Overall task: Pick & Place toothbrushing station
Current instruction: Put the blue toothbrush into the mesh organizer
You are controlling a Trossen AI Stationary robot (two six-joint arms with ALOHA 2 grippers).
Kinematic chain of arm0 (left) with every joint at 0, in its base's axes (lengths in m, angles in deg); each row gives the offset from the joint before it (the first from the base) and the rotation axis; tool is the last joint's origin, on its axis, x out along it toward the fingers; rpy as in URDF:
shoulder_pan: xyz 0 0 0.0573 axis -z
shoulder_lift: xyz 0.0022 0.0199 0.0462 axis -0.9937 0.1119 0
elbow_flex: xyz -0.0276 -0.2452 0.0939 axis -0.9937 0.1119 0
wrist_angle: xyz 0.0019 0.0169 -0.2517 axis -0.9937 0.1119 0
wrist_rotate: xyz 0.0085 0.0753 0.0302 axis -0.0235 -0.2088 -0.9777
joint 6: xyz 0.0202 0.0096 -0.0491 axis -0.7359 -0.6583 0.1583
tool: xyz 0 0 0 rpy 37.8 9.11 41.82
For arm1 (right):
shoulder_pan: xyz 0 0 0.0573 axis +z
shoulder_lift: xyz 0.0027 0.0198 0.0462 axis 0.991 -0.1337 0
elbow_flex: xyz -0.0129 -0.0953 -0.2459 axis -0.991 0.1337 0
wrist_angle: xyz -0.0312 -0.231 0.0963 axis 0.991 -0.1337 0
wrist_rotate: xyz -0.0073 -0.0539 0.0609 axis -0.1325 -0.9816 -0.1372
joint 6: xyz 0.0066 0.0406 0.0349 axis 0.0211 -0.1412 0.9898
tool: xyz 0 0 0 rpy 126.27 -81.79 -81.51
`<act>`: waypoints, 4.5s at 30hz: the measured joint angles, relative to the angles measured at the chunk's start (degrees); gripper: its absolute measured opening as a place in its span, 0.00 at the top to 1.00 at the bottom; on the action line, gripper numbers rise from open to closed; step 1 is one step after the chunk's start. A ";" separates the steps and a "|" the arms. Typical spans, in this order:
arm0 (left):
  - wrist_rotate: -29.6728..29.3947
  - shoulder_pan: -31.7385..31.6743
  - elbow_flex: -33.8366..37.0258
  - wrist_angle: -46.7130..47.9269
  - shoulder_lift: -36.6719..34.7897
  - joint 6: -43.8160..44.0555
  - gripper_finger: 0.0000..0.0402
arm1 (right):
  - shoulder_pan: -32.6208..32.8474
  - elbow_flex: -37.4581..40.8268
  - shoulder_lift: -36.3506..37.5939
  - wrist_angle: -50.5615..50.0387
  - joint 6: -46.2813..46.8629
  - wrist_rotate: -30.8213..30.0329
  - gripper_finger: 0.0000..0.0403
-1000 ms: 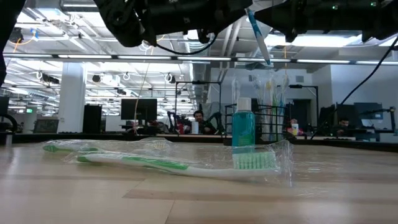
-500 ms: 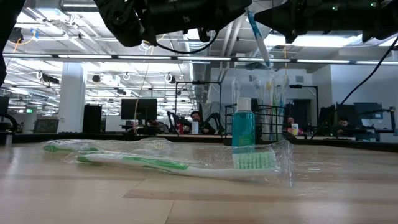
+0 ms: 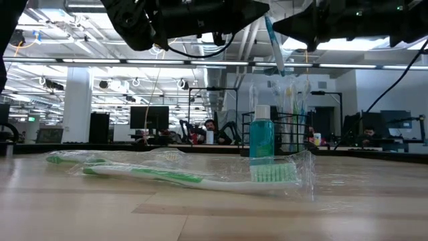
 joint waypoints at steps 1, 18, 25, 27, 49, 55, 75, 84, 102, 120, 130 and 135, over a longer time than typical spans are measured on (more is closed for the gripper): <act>-0.02 0.01 0.00 0.00 0.00 0.00 0.98 | -0.16 0.00 0.00 -0.07 0.26 0.00 0.95; 0.45 -2.20 -0.02 2.65 -0.02 -0.85 0.99 | -1.20 0.00 -0.02 -1.42 0.36 -0.42 0.72; 0.06 -3.09 1.94 6.68 -3.66 -0.90 0.99 | -1.18 0.02 -0.02 -2.77 0.21 -2.17 0.72; 0.03 -3.49 3.34 7.10 -5.59 -0.74 0.99 | -1.26 0.02 -0.02 -3.35 0.21 -2.62 0.72; -0.47 -10.11 10.08 8.81 -11.06 7.12 0.99 | -2.23 0.04 -0.02 -3.16 0.82 -3.21 0.72; -0.46 -10.61 10.08 8.98 -11.04 7.63 0.99 | -2.25 0.04 -0.02 -2.74 0.82 -3.21 0.72; -1.50 -11.10 6.61 8.01 -4.77 7.63 0.99 | -3.74 0.02 -0.02 -2.72 0.82 -3.21 0.72; -4.13 -11.19 4.64 8.71 -2.08 5.07 0.99 | -3.74 0.00 -0.02 -2.78 0.82 -3.21 0.72; -3.71 -12.58 4.60 12.78 -2.08 8.22 0.99 | -3.72 0.00 -0.02 -2.78 0.71 -3.20 0.72; -3.65 -12.17 4.59 11.74 3.61 9.95 0.99 | -3.72 0.00 0.00 -2.91 0.80 -3.19 0.72; -3.67 -12.15 4.61 10.82 6.40 12.18 0.93 | -3.72 0.00 0.00 -2.93 0.80 -3.19 0.72; -3.67 -12.16 4.61 10.80 6.40 12.18 0.89 | -3.72 0.00 -0.02 -2.98 0.80 -3.19 0.72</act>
